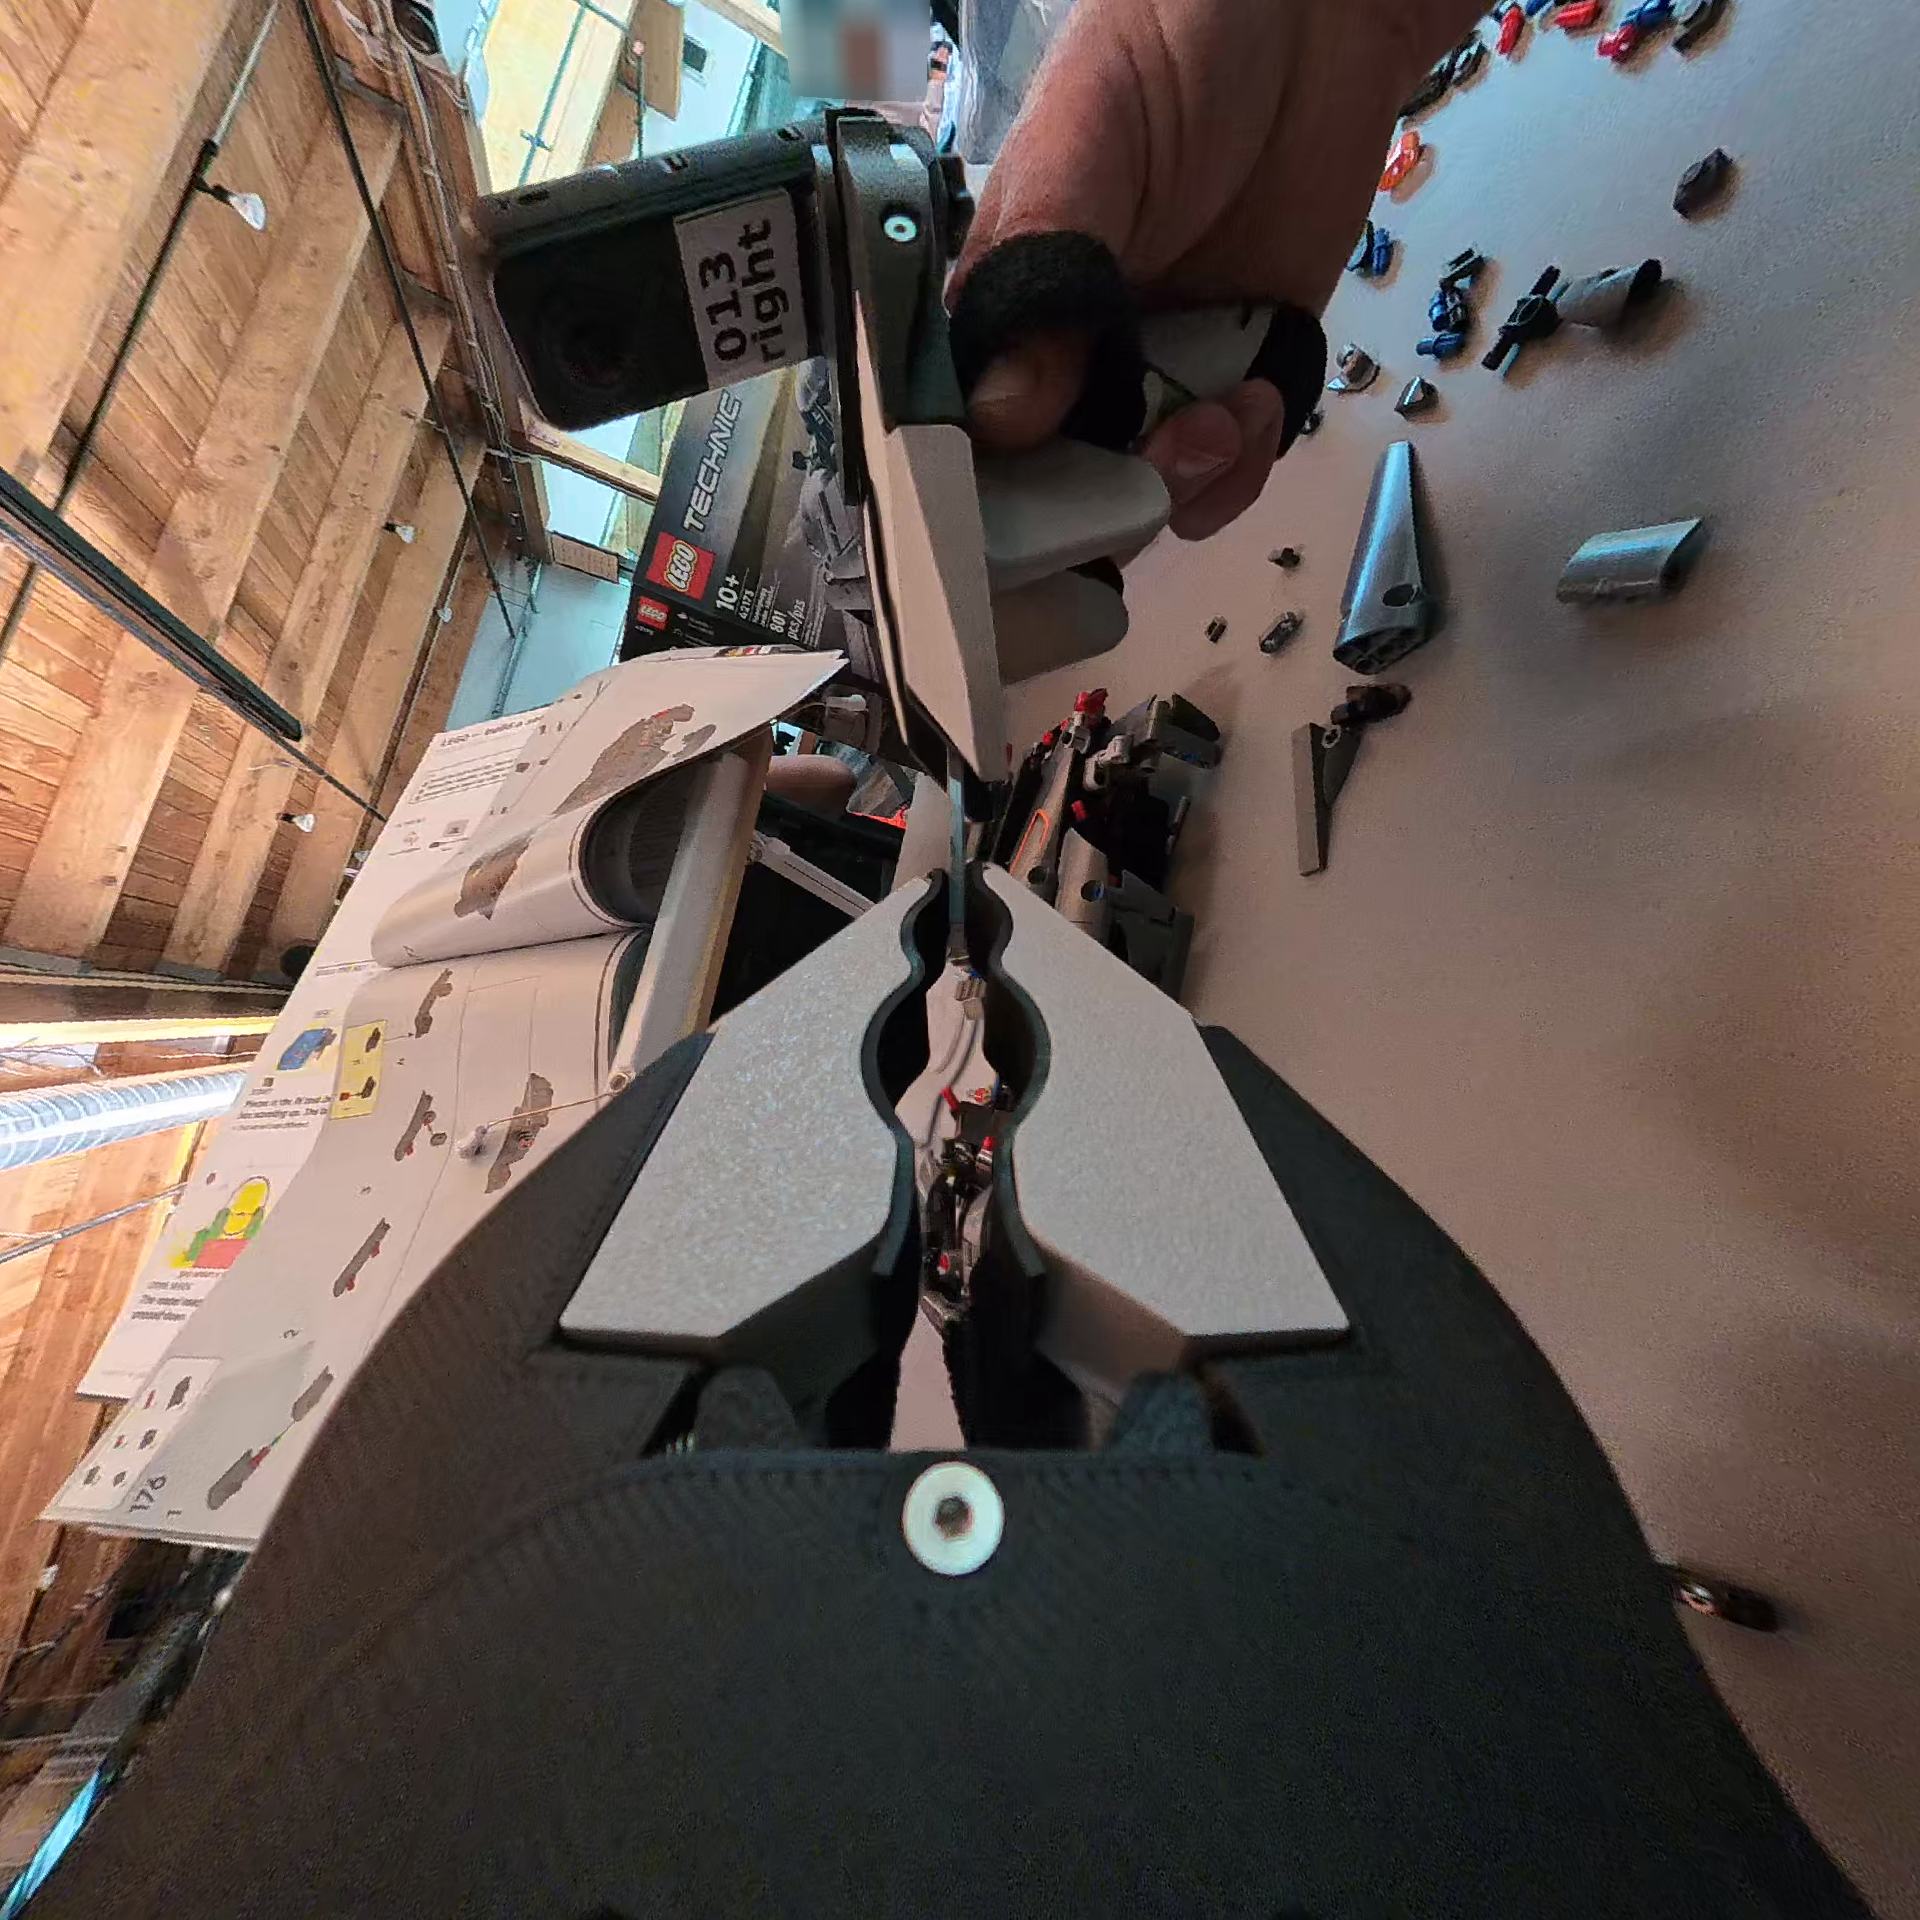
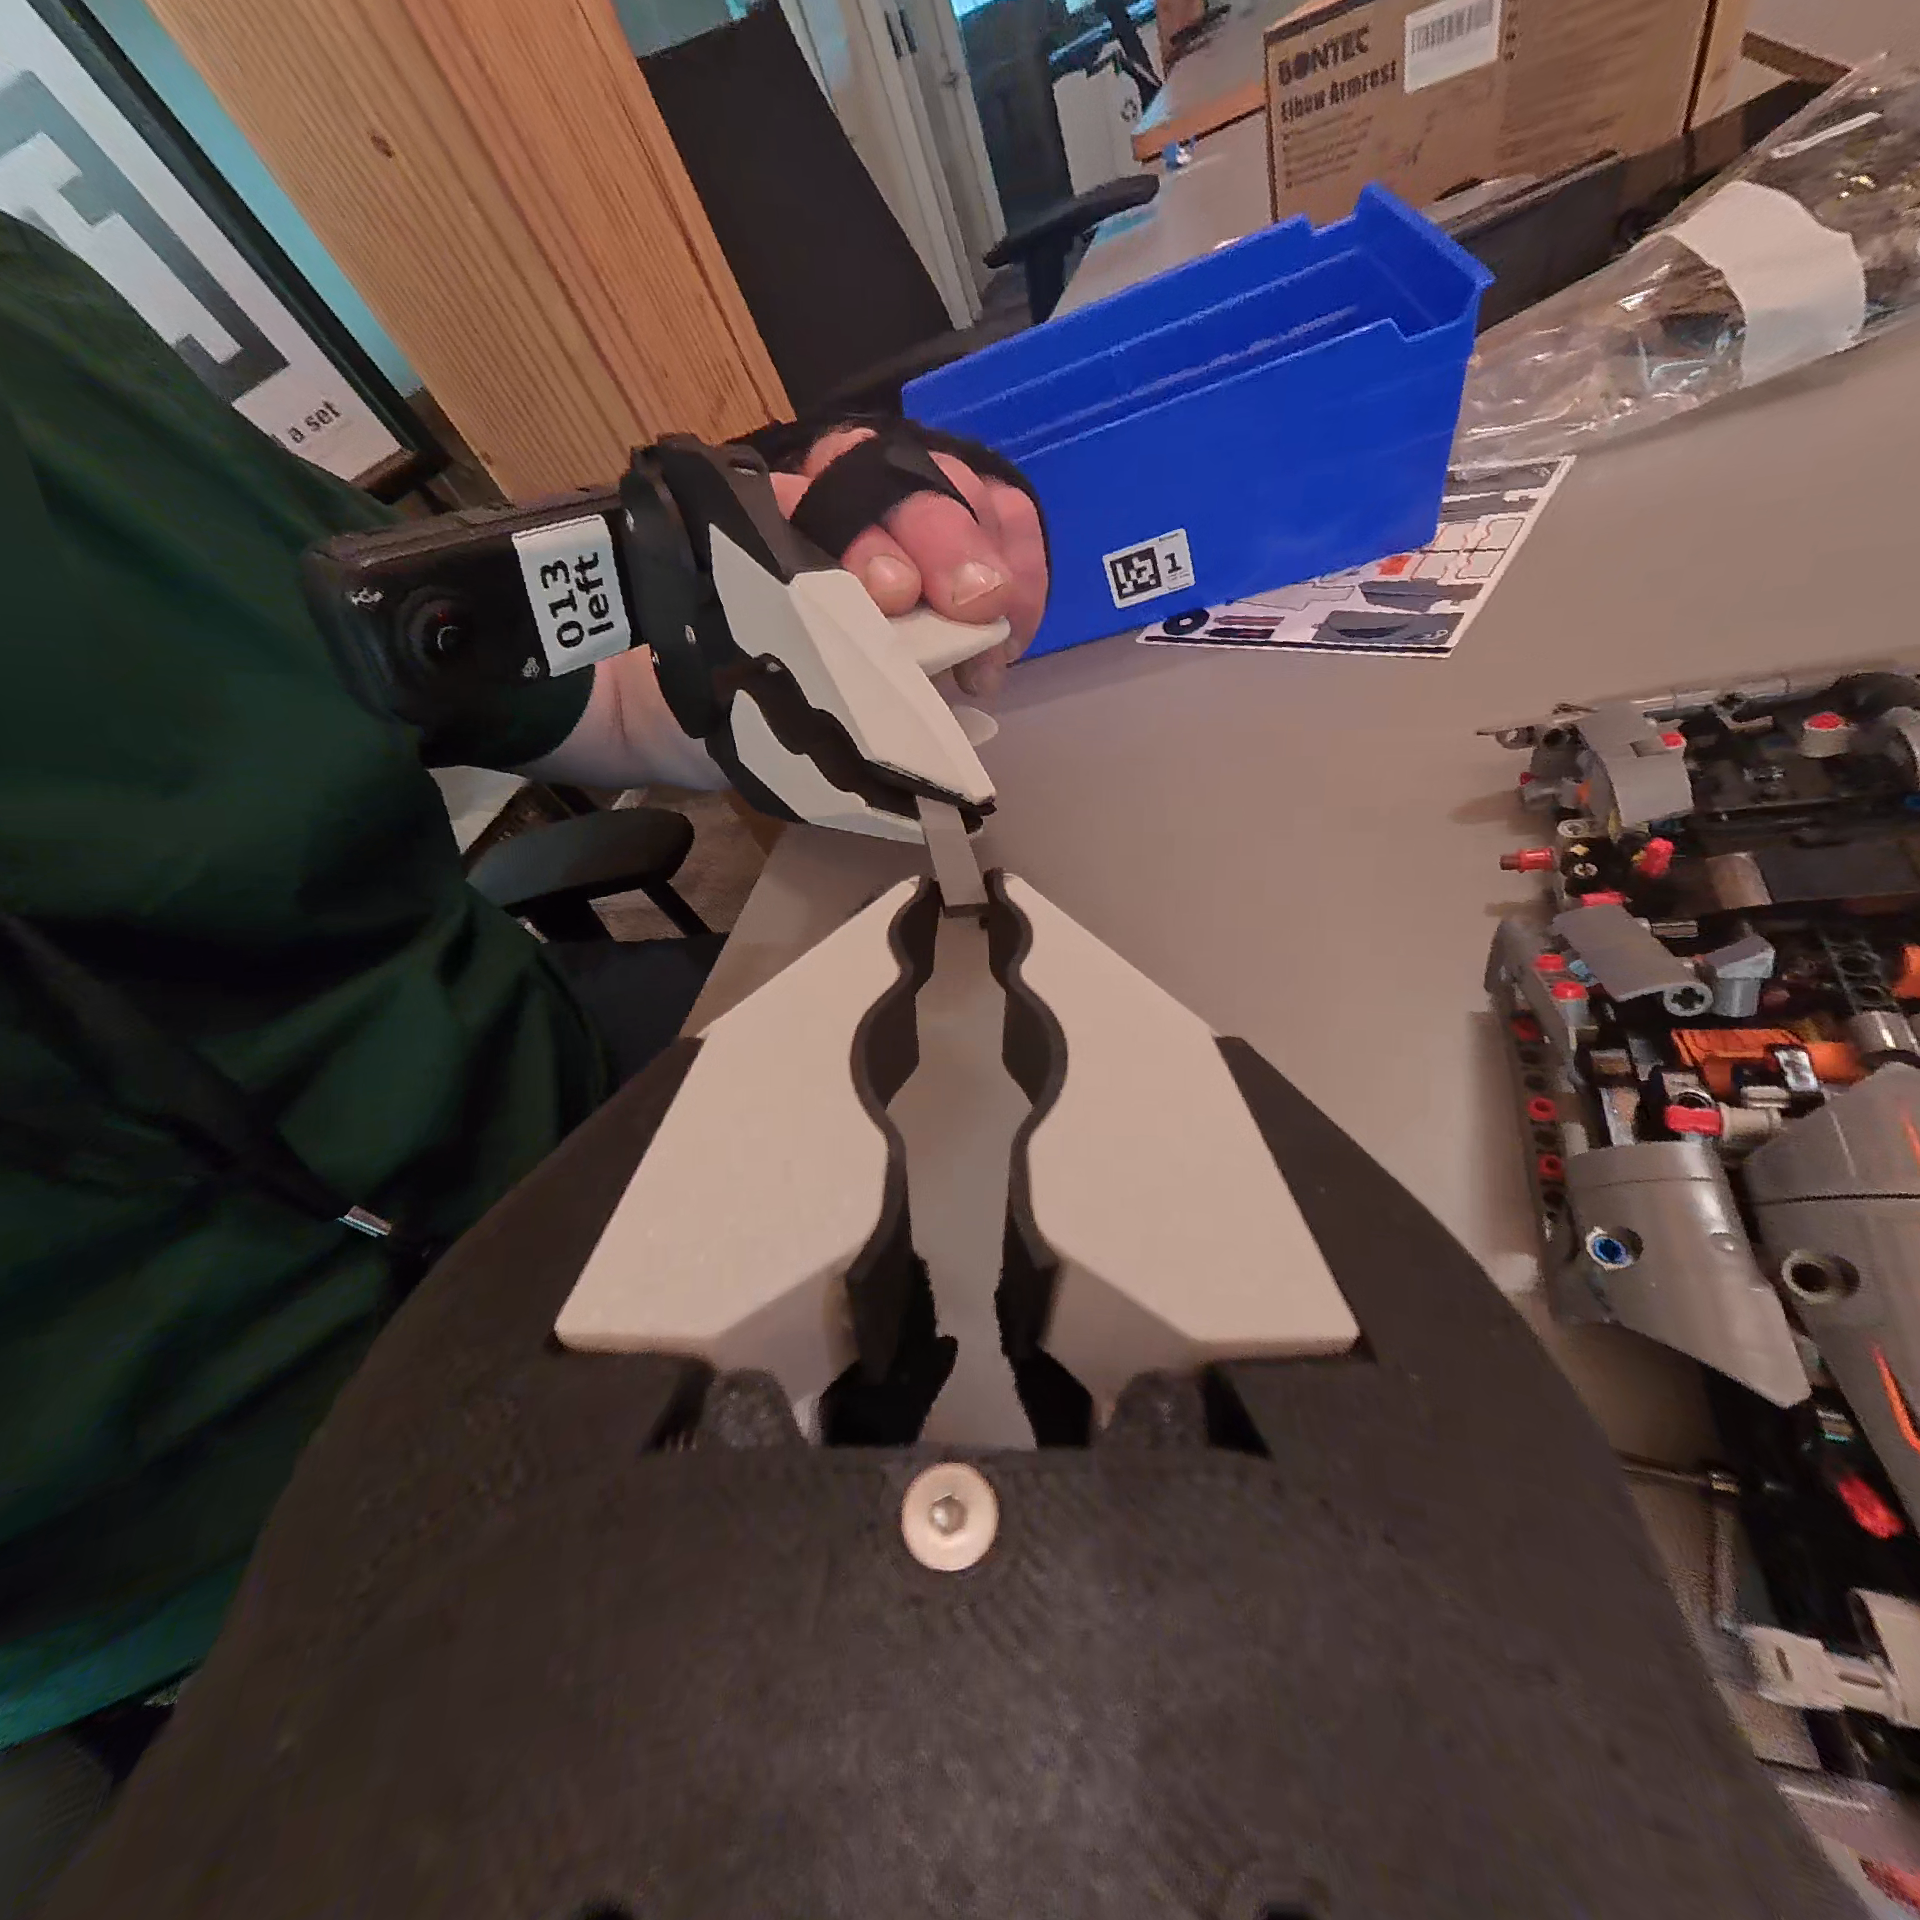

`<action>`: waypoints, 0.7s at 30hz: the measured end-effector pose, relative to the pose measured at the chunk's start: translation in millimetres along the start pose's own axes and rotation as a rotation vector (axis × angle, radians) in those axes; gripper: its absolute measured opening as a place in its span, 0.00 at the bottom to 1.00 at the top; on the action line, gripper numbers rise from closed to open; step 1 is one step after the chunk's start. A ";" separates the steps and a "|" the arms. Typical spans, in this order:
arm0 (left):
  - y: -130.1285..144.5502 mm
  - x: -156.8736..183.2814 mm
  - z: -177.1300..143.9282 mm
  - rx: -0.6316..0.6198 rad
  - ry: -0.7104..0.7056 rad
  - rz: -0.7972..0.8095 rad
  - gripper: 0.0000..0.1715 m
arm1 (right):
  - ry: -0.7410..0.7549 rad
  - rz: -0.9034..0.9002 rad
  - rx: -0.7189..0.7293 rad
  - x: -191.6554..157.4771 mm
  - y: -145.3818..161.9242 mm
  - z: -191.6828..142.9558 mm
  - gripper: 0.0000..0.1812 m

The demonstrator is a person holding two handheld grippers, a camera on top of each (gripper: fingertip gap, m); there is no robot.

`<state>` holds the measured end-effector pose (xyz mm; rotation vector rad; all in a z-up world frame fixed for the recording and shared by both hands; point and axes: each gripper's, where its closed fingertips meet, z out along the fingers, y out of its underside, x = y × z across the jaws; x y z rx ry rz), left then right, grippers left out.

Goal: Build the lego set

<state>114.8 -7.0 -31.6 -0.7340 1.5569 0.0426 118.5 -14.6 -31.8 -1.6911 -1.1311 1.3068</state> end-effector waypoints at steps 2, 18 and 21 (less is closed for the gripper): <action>-0.4 -0.4 0.1 0.001 0.002 0.006 0.00 | -0.015 0.009 0.009 -1.1 -1.2 -0.2 0.04; -0.2 2.4 2.0 0.009 -0.016 0.011 0.00 | -0.041 0.063 0.036 2.4 -4.6 -3.2 0.10; -1.2 2.1 2.7 0.012 -0.017 0.016 0.00 | -0.059 0.051 0.023 -2.3 -3.0 0.1 0.04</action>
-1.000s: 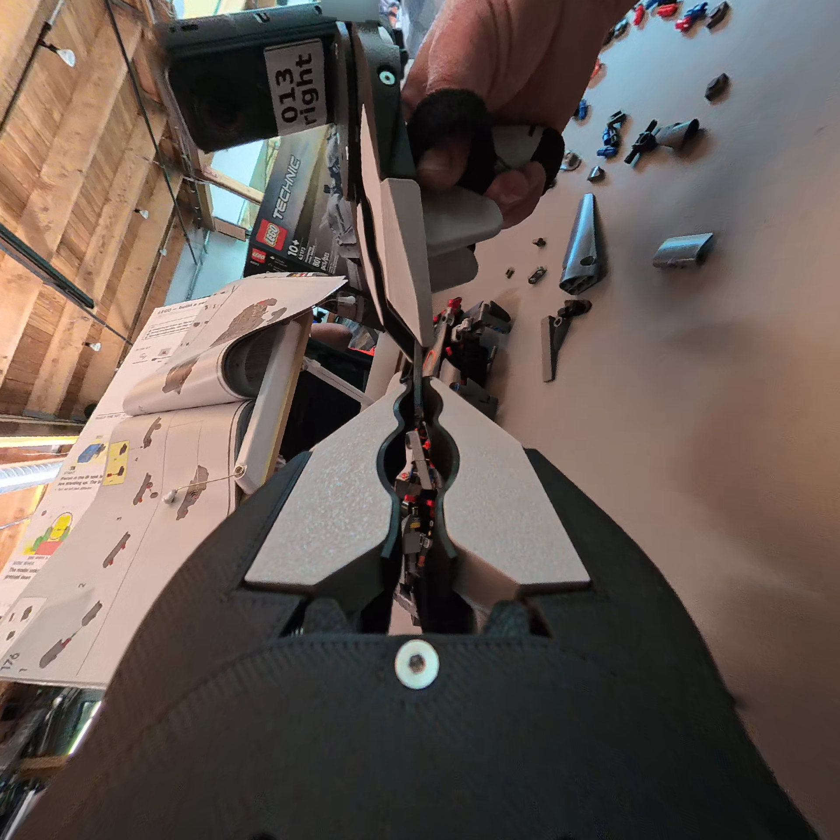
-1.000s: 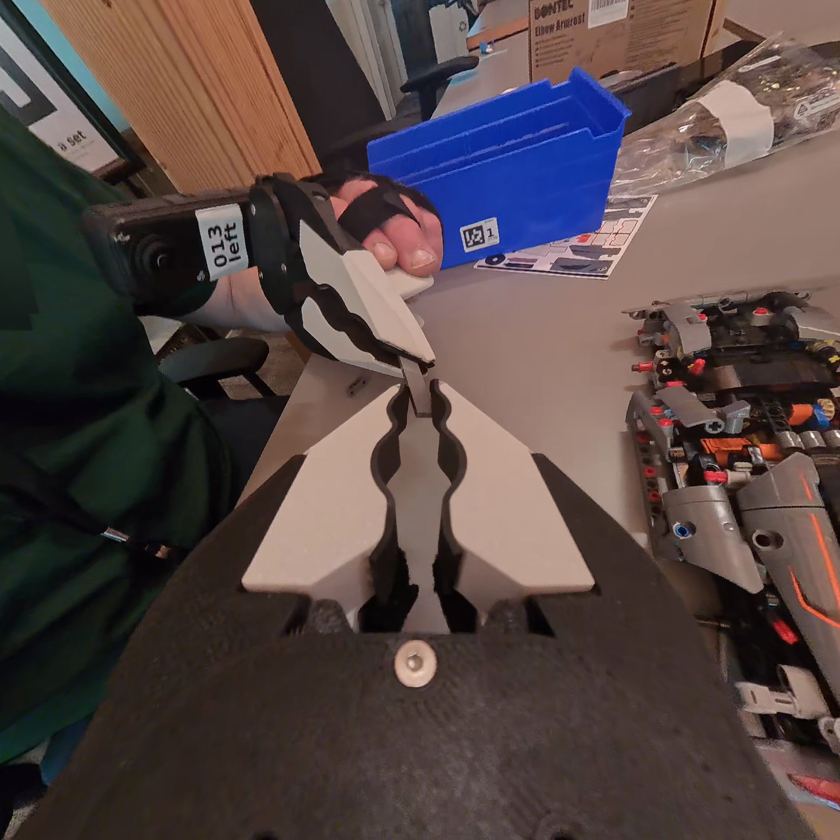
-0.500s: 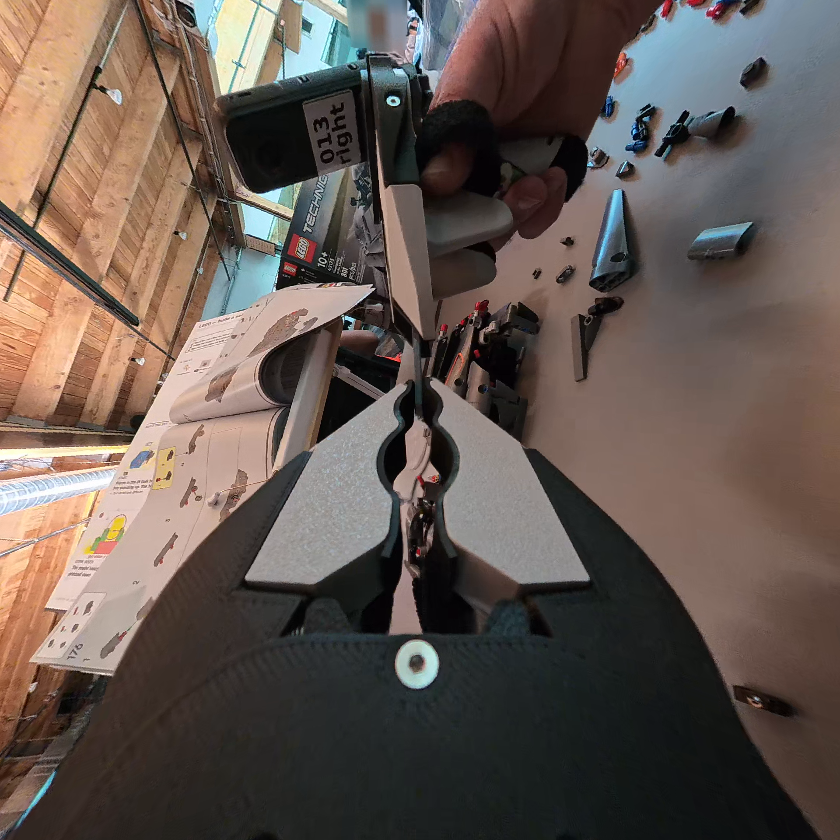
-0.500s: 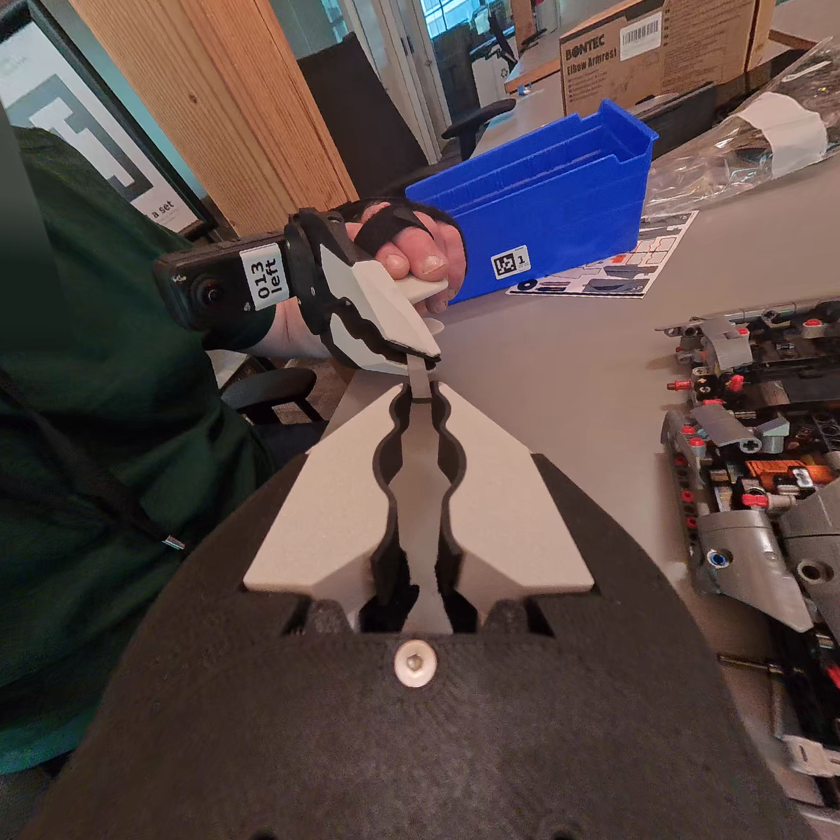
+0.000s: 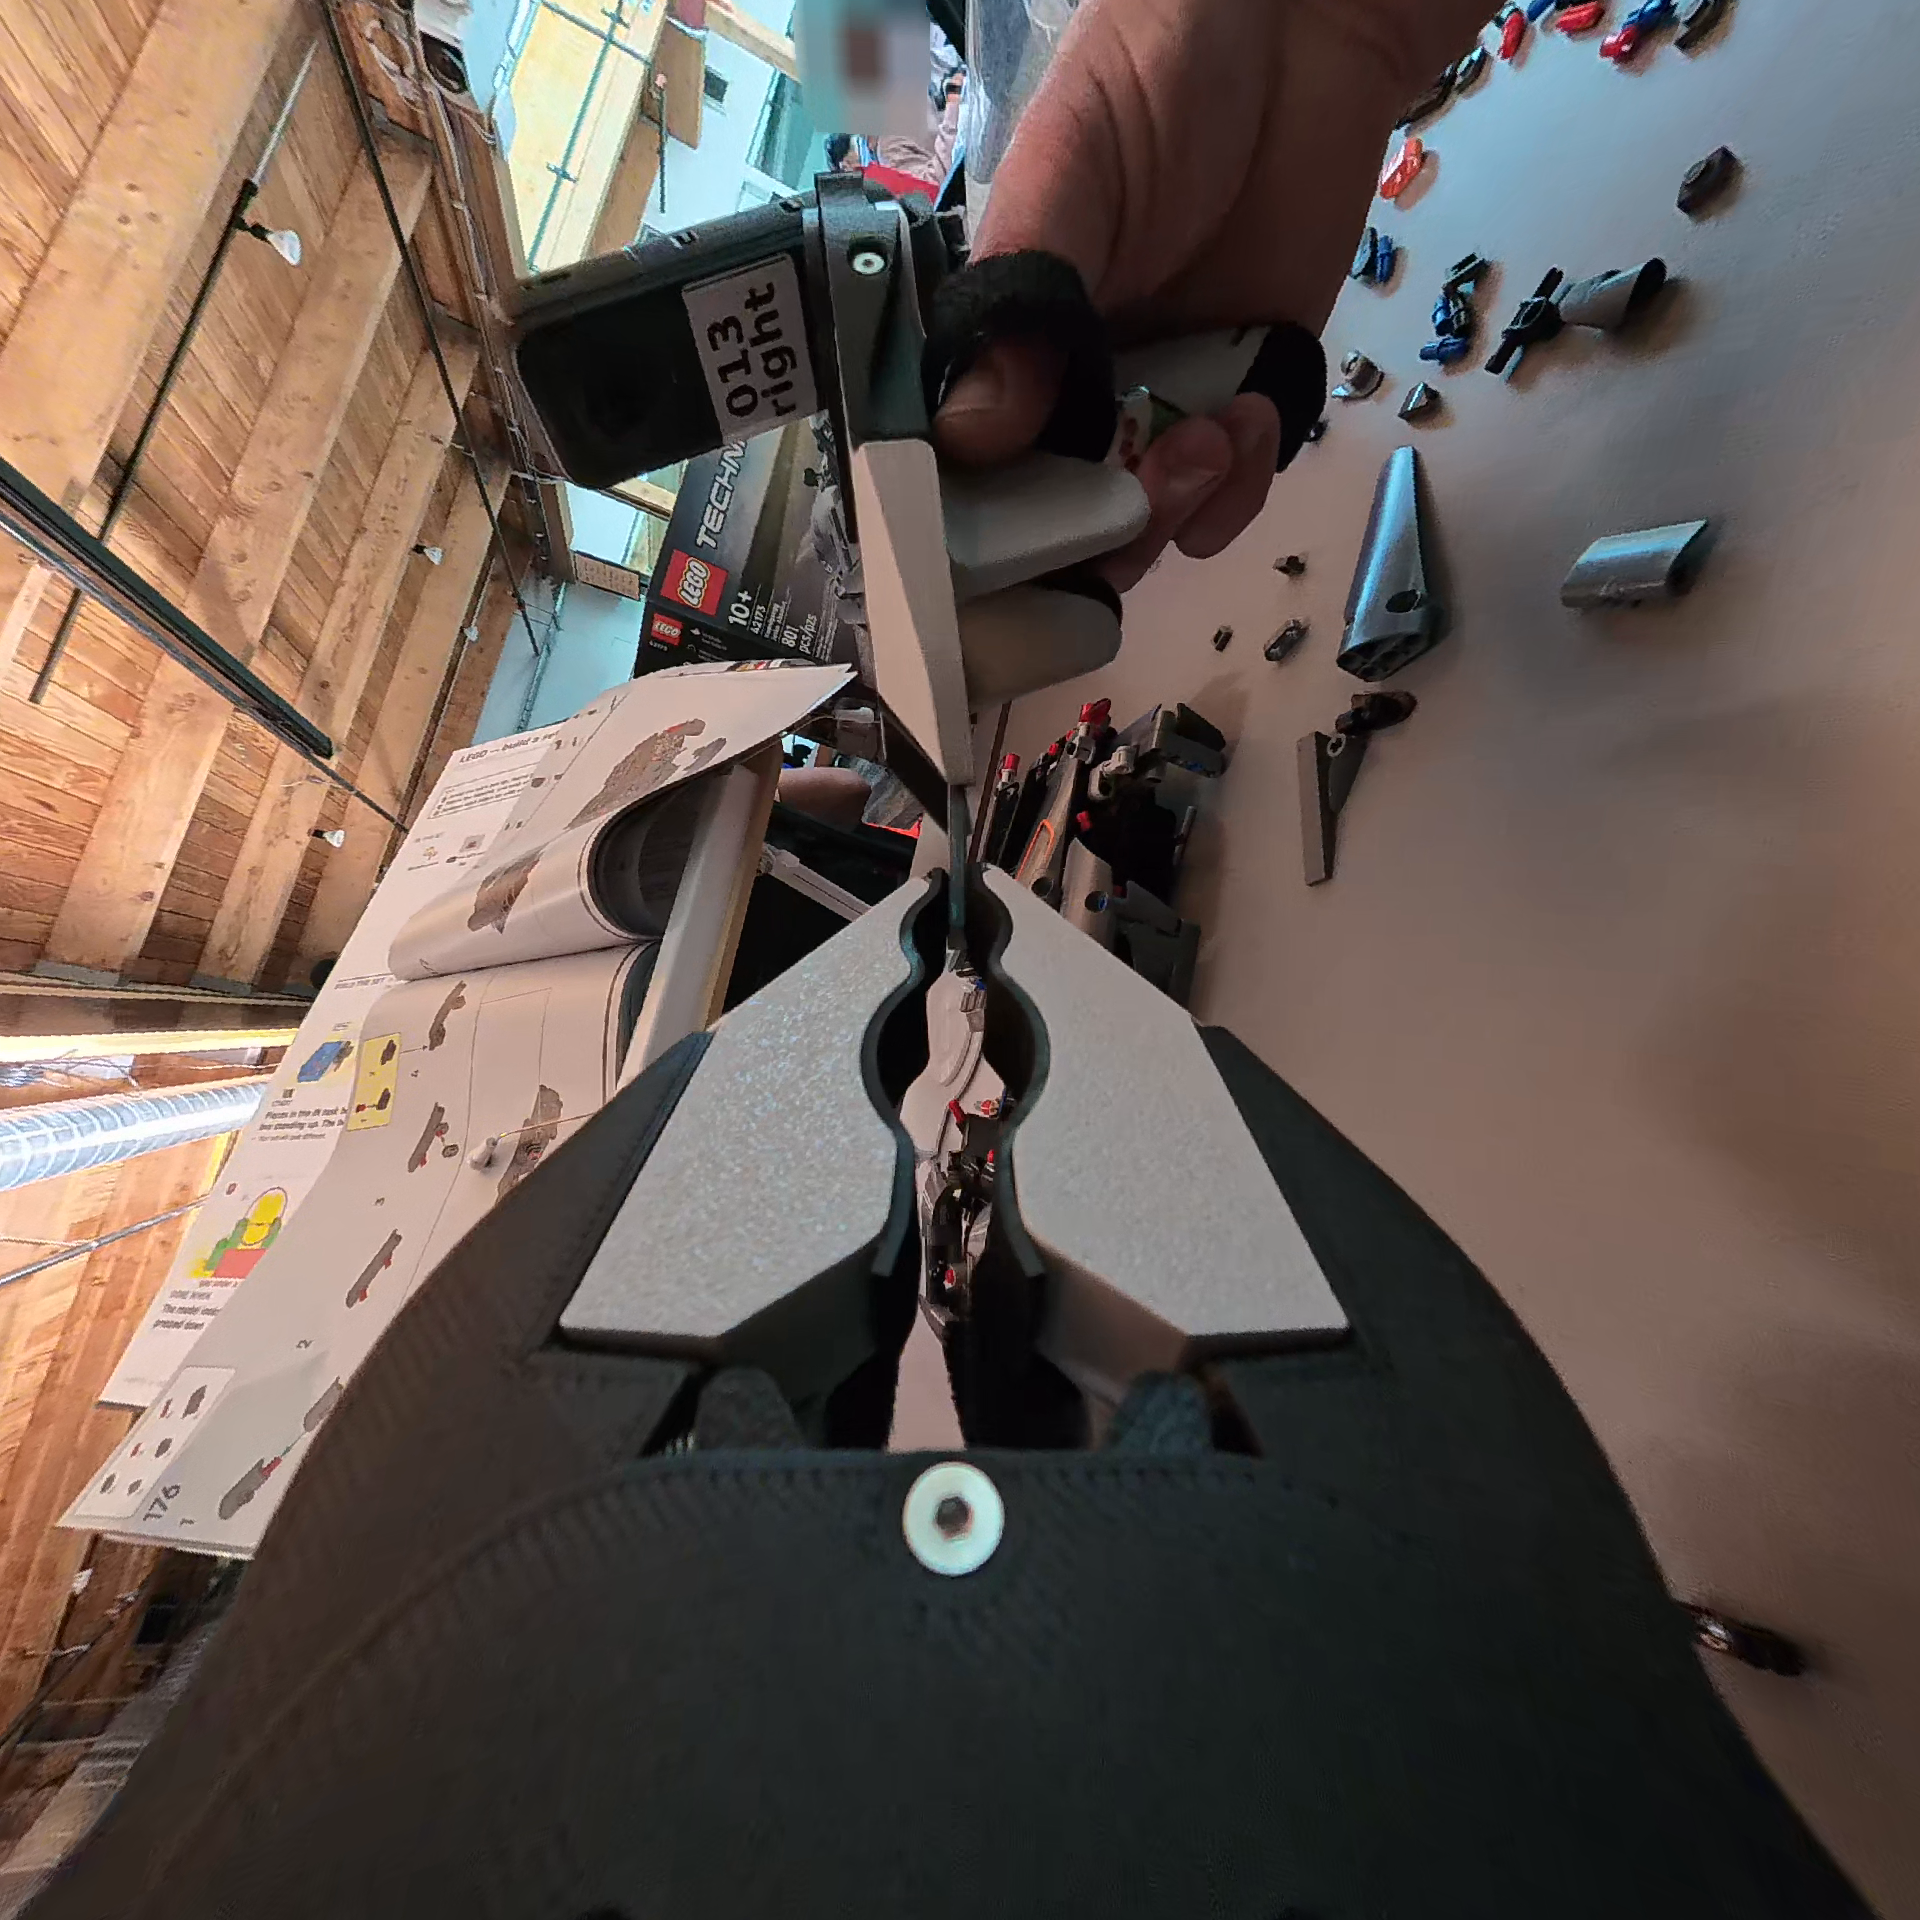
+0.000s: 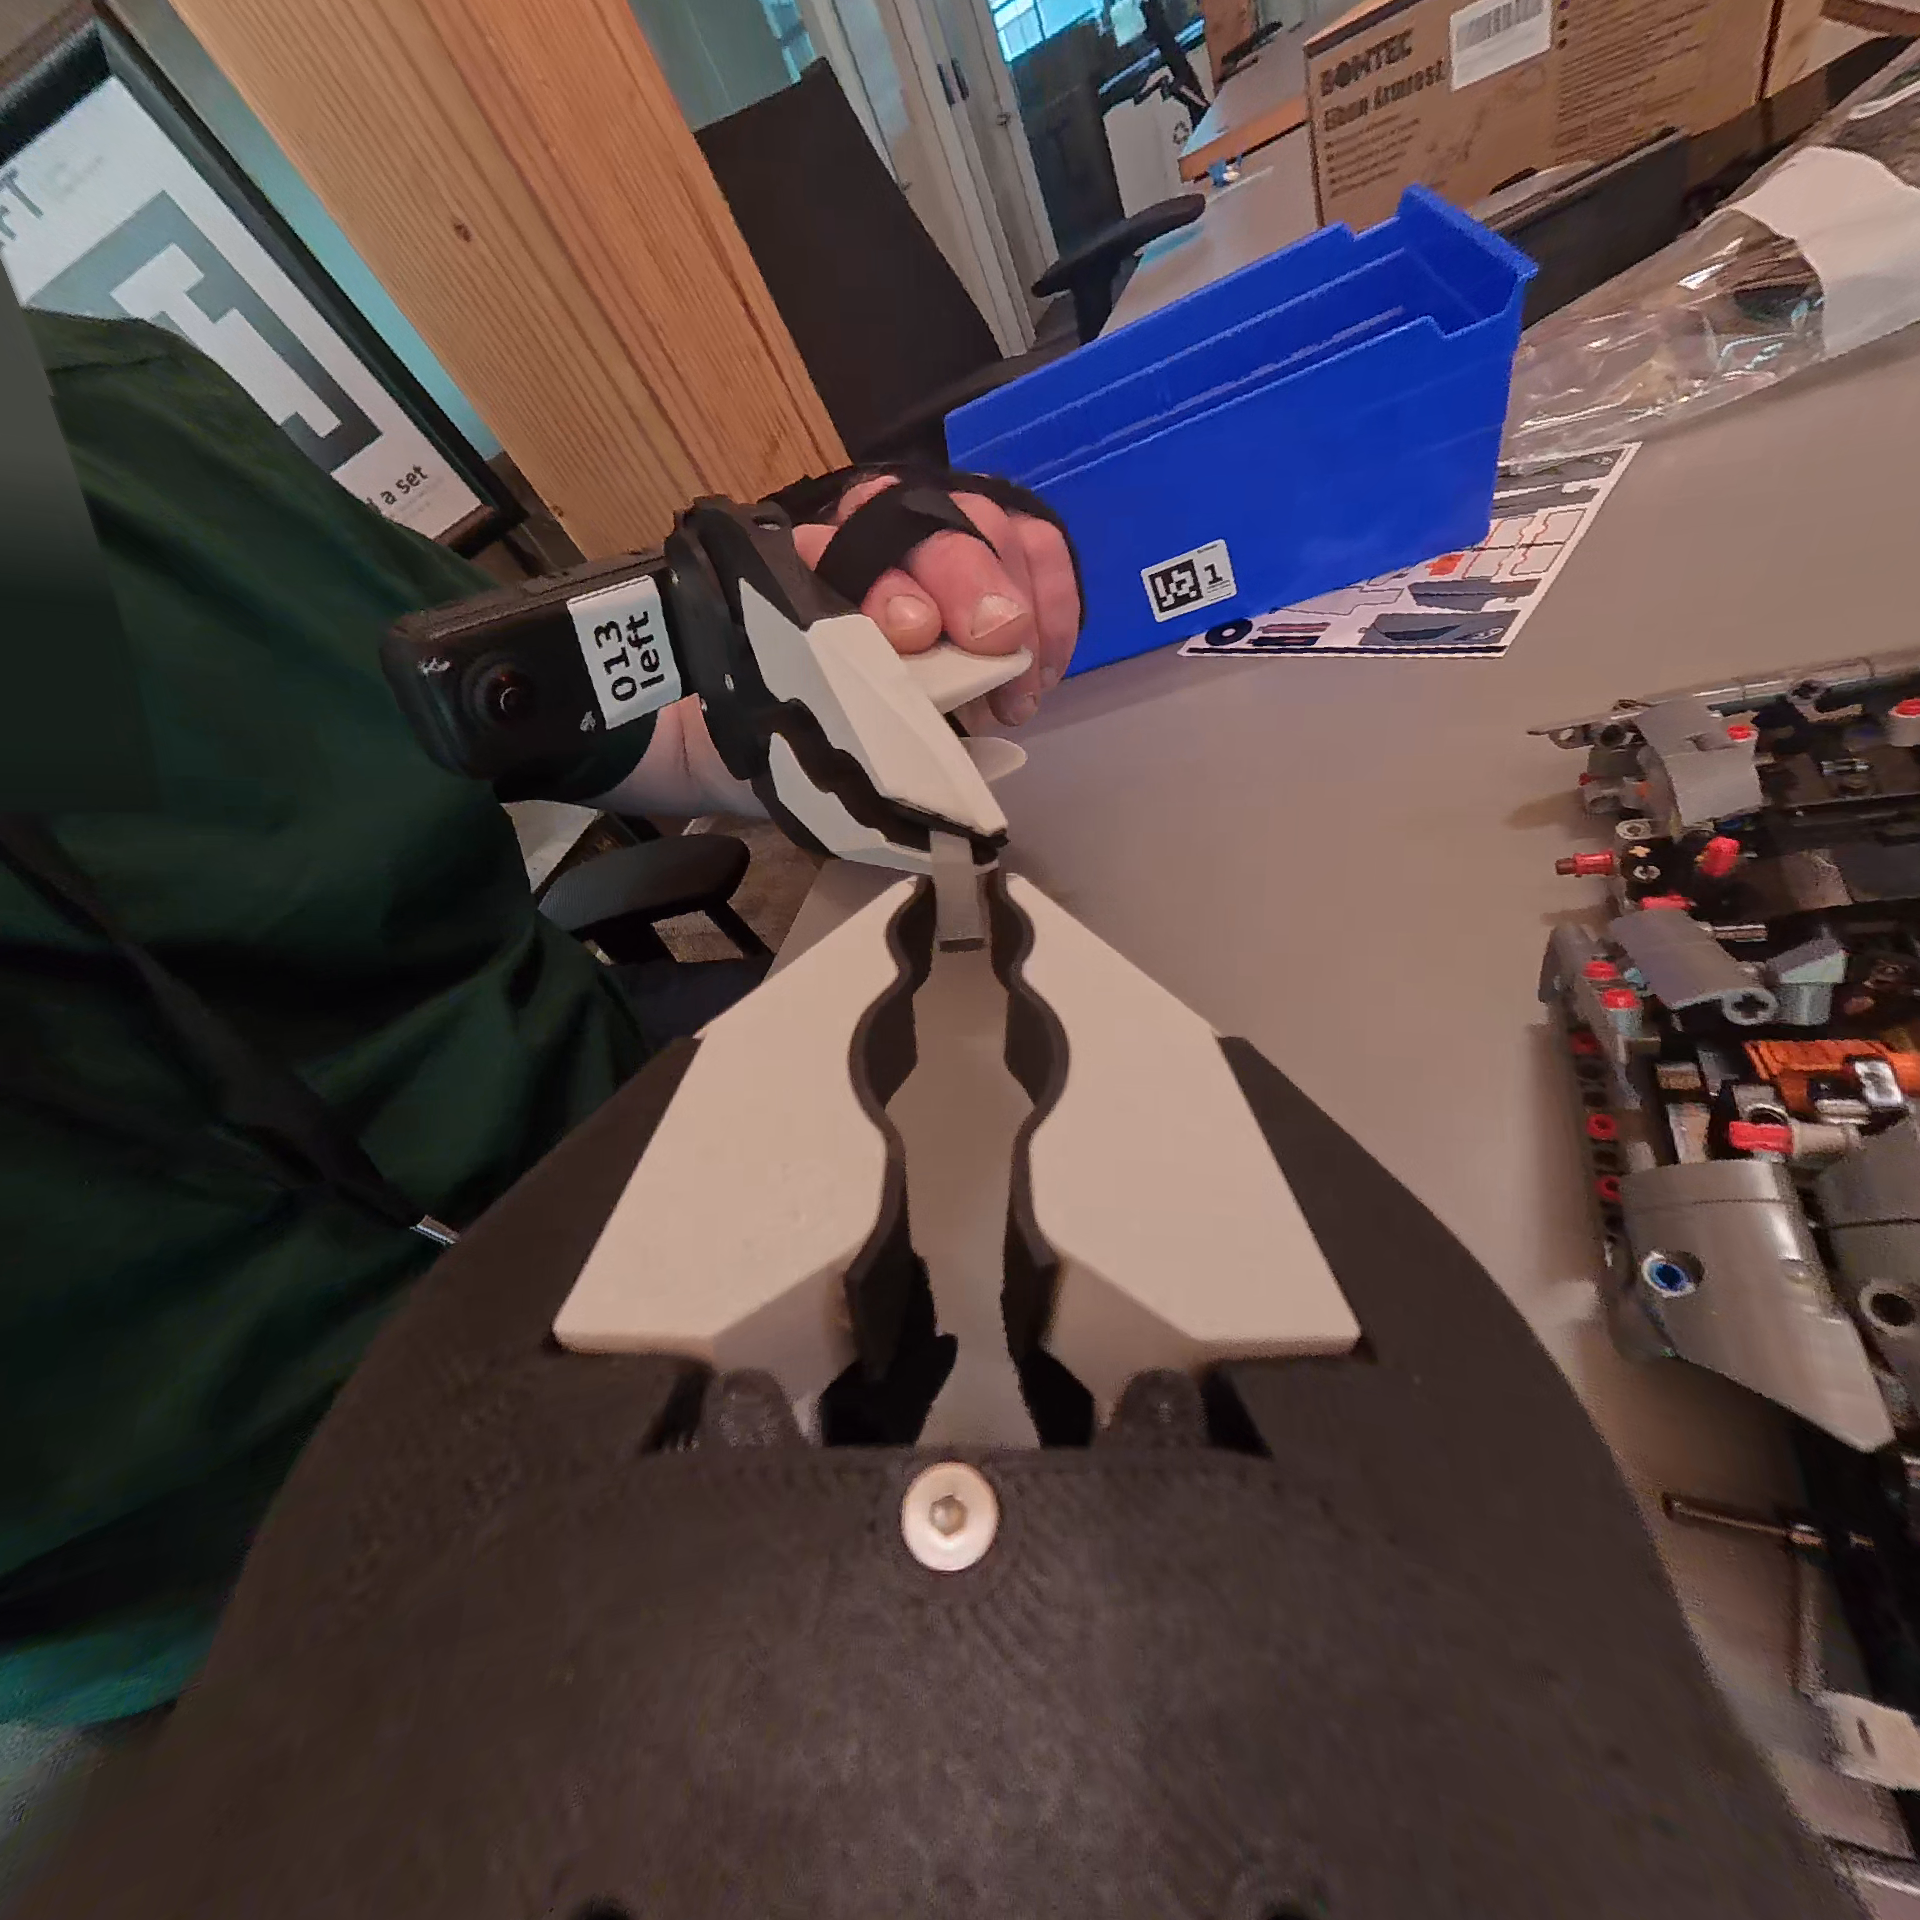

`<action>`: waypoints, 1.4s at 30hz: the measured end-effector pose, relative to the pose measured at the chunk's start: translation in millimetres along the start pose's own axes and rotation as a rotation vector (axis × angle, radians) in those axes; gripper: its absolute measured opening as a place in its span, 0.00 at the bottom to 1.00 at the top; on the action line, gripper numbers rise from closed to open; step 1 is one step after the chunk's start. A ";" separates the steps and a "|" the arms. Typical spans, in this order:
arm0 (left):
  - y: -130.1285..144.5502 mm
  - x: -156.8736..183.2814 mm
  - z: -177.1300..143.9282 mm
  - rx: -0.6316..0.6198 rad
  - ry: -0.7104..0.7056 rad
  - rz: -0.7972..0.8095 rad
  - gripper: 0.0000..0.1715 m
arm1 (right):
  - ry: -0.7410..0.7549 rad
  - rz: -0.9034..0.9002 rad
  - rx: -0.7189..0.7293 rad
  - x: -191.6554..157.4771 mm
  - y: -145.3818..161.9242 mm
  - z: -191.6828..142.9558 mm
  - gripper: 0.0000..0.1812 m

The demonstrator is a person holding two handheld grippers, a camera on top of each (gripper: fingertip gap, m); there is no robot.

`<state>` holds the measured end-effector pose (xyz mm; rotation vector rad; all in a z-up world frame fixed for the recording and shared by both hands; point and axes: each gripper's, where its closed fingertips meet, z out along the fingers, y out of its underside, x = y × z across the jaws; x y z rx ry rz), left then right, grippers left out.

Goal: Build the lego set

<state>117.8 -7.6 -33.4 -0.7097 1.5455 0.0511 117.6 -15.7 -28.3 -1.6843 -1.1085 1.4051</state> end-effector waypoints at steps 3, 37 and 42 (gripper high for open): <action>1.9 0.6 0.5 -0.003 0.000 -0.003 0.00 | 0.002 -0.006 -0.007 -0.7 0.9 1.6 0.03; 94.8 7.5 41.2 -0.342 0.004 -0.271 0.27 | 0.534 -0.115 -0.444 104.8 6.6 -7.3 0.03; 101.8 18.0 57.4 -0.400 0.026 -0.199 0.18 | 0.633 -0.152 -0.578 123.7 15.9 -8.6 0.03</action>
